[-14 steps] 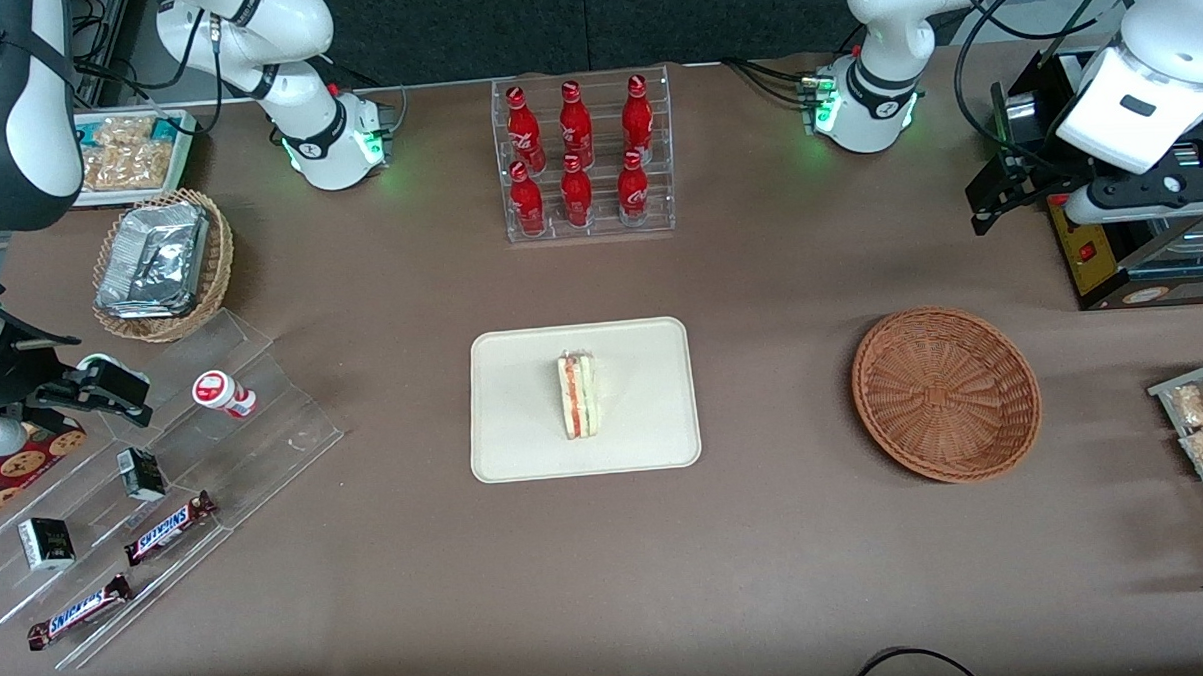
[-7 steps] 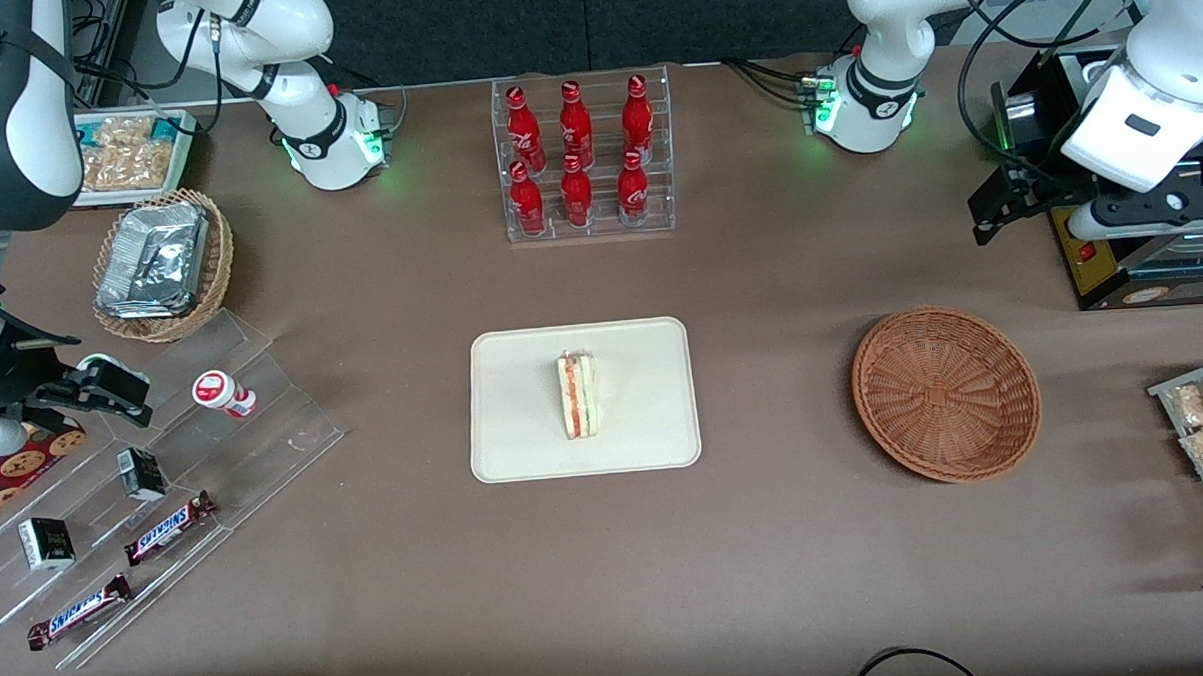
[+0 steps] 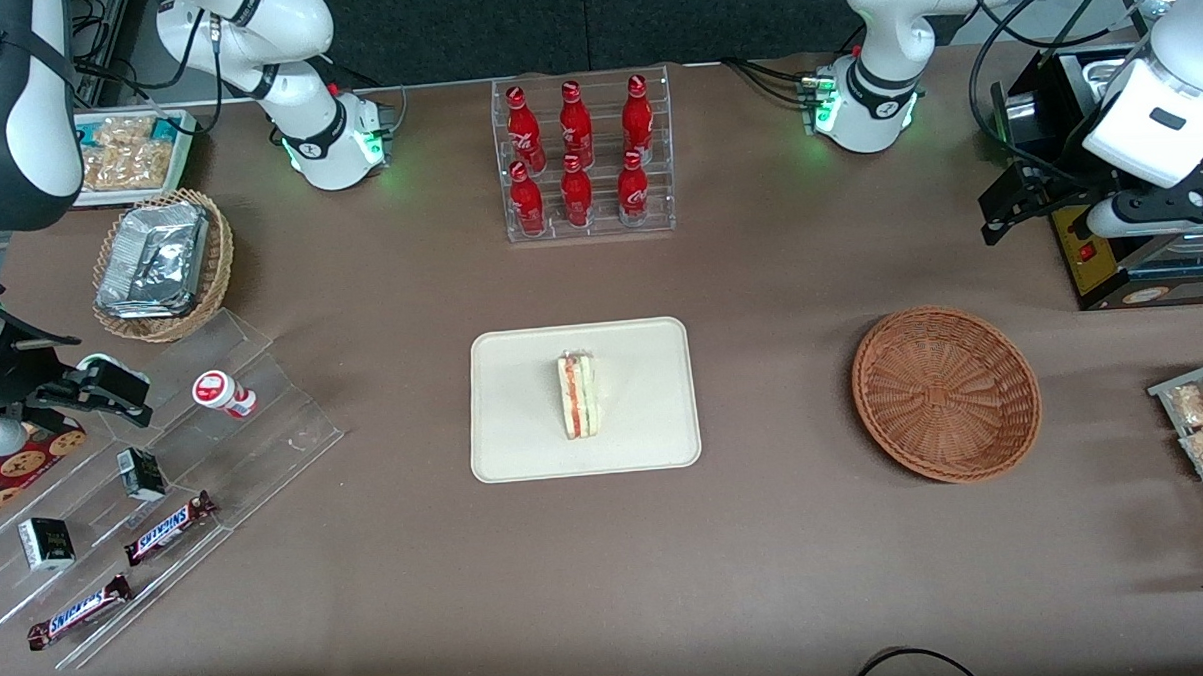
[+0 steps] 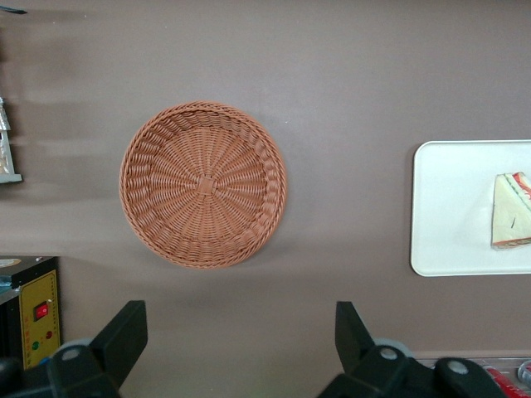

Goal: Place sandwich from basket to tray

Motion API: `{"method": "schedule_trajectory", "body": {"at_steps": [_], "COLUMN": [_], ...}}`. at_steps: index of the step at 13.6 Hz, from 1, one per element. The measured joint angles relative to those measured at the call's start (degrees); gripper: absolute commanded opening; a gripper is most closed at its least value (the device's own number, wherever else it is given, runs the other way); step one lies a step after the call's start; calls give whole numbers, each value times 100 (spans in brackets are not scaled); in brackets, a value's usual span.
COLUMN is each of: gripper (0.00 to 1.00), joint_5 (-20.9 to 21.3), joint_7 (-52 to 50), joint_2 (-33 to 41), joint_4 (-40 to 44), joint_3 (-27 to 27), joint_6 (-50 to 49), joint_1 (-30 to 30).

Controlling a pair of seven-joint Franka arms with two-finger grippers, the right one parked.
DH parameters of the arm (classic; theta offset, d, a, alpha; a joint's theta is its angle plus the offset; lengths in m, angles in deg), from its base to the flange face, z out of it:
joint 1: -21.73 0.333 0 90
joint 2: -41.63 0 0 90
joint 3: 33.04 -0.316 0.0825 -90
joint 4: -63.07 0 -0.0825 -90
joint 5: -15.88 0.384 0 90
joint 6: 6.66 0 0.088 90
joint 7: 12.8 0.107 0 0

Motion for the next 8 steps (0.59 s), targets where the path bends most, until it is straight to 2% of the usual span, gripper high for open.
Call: {"method": "schedule_trajectory", "body": {"at_steps": [8], "gripper": [100], "joint_5": [0], "joint_7": [31], "joint_2": [-11], "joint_4": [109], "joint_3": [-18], "joint_6": [-2], "joint_1": [-12]}}
